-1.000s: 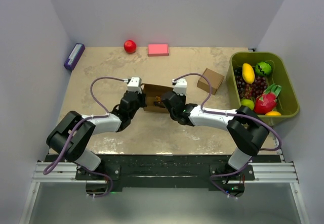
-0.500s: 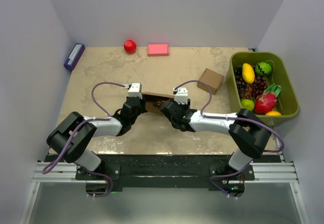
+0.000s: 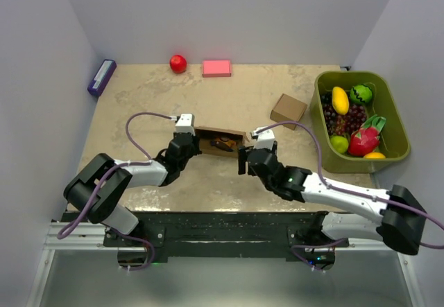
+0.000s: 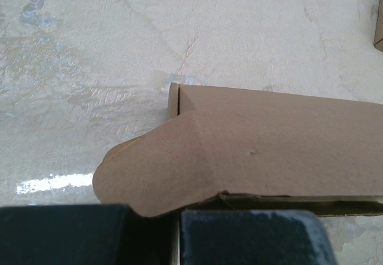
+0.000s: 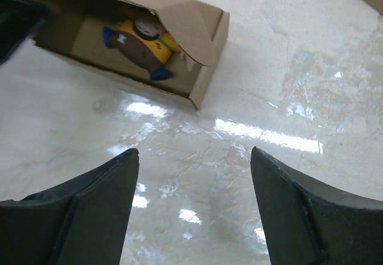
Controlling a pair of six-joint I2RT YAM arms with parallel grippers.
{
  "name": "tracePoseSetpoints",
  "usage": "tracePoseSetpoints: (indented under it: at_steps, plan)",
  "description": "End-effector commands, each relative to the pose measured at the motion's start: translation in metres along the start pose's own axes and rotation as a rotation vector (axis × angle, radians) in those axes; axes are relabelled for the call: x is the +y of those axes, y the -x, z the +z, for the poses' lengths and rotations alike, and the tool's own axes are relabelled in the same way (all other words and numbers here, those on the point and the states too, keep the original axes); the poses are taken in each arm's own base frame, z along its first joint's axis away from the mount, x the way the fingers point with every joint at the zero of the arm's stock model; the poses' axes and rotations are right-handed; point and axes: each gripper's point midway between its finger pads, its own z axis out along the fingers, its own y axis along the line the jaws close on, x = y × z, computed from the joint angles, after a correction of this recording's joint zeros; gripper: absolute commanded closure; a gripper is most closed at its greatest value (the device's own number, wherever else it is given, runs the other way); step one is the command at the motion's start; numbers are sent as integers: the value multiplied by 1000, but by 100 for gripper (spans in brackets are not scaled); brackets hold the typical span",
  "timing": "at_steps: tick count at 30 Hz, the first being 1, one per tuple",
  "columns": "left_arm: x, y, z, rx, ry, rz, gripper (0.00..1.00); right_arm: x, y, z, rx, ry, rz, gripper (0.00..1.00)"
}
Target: Fold the paper box
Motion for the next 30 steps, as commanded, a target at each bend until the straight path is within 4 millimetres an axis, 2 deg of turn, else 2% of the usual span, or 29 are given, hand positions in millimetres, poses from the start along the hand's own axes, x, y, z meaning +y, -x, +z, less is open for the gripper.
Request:
tracePoseSetpoints:
  at_steps: [1,2,4,5,6,9,10,11,13,14,16,17,23,25,30]
  plan:
    - [18,-34,-10,117,50,65,100,27,59,-32,-133,185,63,20]
    - [16,-30,-11,107,41,63,99,33,78,-40,-159,200,99,18]
    - [14,-29,-13,102,27,65,93,28,88,-41,-156,149,121,18]
    - [13,-24,-15,90,22,59,90,32,107,-46,-177,145,177,17]
    - [13,-23,-16,88,20,59,87,27,110,-44,-177,101,184,17]
    - [13,-16,-21,69,13,59,80,31,132,-39,-225,53,245,18]
    - [11,-12,-23,59,7,57,78,34,142,-39,-243,51,254,18]
    - [11,-10,-24,55,7,57,73,38,141,-31,-238,39,245,18]
    - [10,-5,-26,47,0,57,70,49,153,-27,-256,49,256,19]
    - [10,-4,-27,45,1,57,65,55,147,-15,-235,36,239,20]
    - [11,-1,-30,36,3,55,60,65,148,-6,-231,43,239,21]
    - [13,-2,-33,36,6,56,56,70,140,4,-210,33,220,22]
    - [19,10,-51,-24,-3,30,36,87,125,30,-164,29,206,23]
    - [17,17,-58,-46,-26,30,33,90,120,38,-151,27,201,24]
    - [27,9,-76,-19,-18,12,32,95,113,45,-131,36,201,24]
